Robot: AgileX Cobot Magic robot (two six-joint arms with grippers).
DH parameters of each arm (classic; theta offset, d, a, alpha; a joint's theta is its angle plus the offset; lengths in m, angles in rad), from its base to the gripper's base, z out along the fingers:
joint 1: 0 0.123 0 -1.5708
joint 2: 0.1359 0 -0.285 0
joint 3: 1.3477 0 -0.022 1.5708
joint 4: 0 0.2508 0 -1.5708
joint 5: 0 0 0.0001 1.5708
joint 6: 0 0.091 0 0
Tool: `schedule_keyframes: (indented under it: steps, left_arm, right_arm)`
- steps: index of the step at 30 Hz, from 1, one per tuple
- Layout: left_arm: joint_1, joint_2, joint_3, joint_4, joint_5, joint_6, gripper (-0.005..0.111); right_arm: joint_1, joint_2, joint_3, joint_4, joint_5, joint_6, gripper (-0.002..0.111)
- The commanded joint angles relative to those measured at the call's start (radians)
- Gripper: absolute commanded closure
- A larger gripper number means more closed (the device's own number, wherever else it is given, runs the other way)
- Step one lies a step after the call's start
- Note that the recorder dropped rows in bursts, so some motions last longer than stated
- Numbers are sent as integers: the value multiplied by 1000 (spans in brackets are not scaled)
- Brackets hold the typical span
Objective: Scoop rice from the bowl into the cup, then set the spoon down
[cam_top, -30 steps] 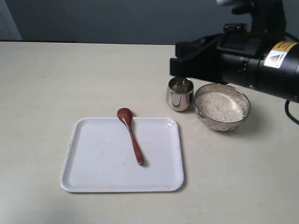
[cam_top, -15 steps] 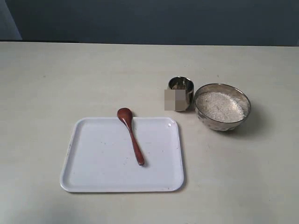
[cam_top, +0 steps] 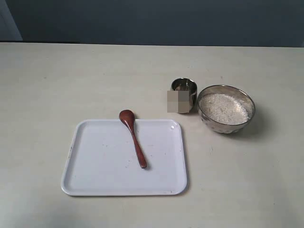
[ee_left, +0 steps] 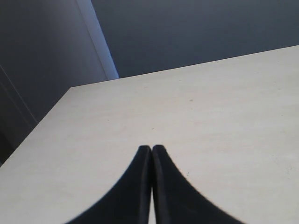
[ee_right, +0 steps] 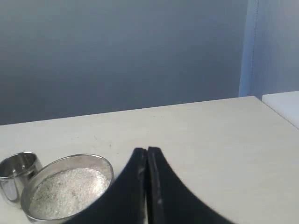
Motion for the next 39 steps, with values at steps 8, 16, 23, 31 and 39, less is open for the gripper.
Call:
schedule_keyframes:
  steps: [8, 16, 23, 31, 39]
  left_arm:
    - [-2, -5, -2, -4, -12, -6, 106]
    - [-2, -5, -2, -4, -12, -6, 106]
    - [-2, -5, -2, -4, -12, -6, 106]
    - [-2, -5, -2, -4, -12, -6, 106]
    - [-2, -5, -2, -4, -12, -6, 106]
  right_arm:
    - [-4, -78, 101, -31, 55, -6, 109]
    - [-4, -78, 101, -29, 92, -6, 109]
    - [-4, -78, 101, -174, 92, 94, 109]
    - [-4, -78, 101, -224, 92, 159, 109]
    - [-4, -78, 101, -222, 92, 176, 109]
